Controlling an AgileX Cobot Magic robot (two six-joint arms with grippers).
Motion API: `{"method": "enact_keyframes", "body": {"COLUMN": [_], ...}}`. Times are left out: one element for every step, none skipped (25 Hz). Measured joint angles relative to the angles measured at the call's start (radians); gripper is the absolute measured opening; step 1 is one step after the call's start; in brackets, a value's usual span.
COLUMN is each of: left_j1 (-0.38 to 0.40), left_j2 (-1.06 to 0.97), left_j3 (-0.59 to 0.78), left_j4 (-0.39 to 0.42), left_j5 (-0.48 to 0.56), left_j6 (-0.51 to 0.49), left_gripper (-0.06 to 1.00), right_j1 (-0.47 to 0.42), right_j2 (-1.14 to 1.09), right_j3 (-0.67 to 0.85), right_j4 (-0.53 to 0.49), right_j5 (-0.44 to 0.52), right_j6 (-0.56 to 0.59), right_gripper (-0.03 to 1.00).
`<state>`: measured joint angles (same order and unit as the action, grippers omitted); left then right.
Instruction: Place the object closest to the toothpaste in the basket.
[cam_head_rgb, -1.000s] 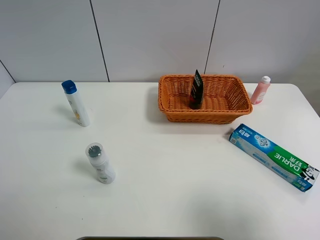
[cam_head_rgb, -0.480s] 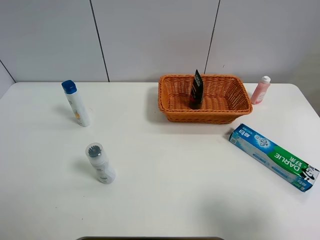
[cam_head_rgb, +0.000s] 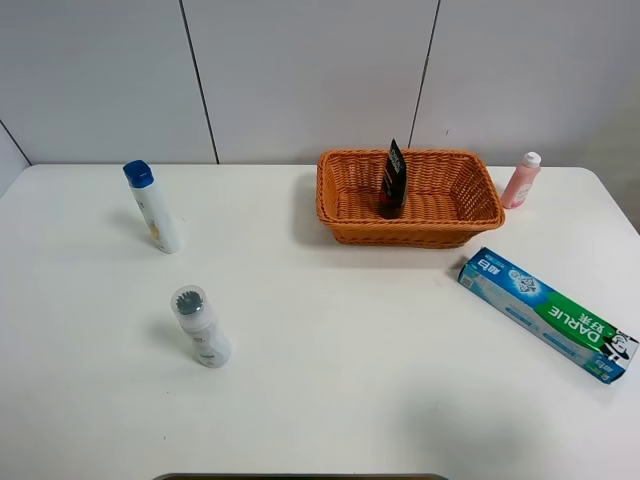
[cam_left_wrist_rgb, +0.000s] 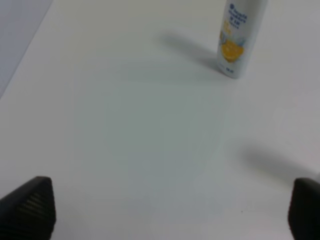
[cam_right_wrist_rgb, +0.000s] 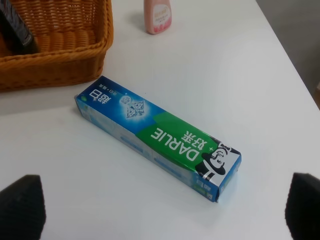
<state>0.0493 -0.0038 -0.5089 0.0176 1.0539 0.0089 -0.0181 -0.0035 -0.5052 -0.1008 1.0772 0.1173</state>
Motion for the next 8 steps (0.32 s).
{"method": "enact_keyframes", "body": {"left_j1": [0.000, 0.000, 0.000, 0.000, 0.000, 0.000, 0.000, 0.000], "left_j2": [0.000, 0.000, 0.000, 0.000, 0.000, 0.000, 0.000, 0.000], "left_j3": [0.000, 0.000, 0.000, 0.000, 0.000, 0.000, 0.000, 0.000], "left_j4": [0.000, 0.000, 0.000, 0.000, 0.000, 0.000, 0.000, 0.000], "left_j5": [0.000, 0.000, 0.000, 0.000, 0.000, 0.000, 0.000, 0.000], "left_j6": [0.000, 0.000, 0.000, 0.000, 0.000, 0.000, 0.000, 0.000], "left_gripper": [0.94, 0.94, 0.94, 0.94, 0.94, 0.94, 0.94, 0.94], "right_j1": [0.000, 0.000, 0.000, 0.000, 0.000, 0.000, 0.000, 0.000], "right_j2": [0.000, 0.000, 0.000, 0.000, 0.000, 0.000, 0.000, 0.000], "right_j3": [0.000, 0.000, 0.000, 0.000, 0.000, 0.000, 0.000, 0.000], "right_j4": [0.000, 0.000, 0.000, 0.000, 0.000, 0.000, 0.000, 0.000], "right_j5": [0.000, 0.000, 0.000, 0.000, 0.000, 0.000, 0.000, 0.000], "right_j6": [0.000, 0.000, 0.000, 0.000, 0.000, 0.000, 0.000, 0.000], "right_gripper": [0.99, 0.99, 0.99, 0.99, 0.99, 0.99, 0.99, 0.99]}}
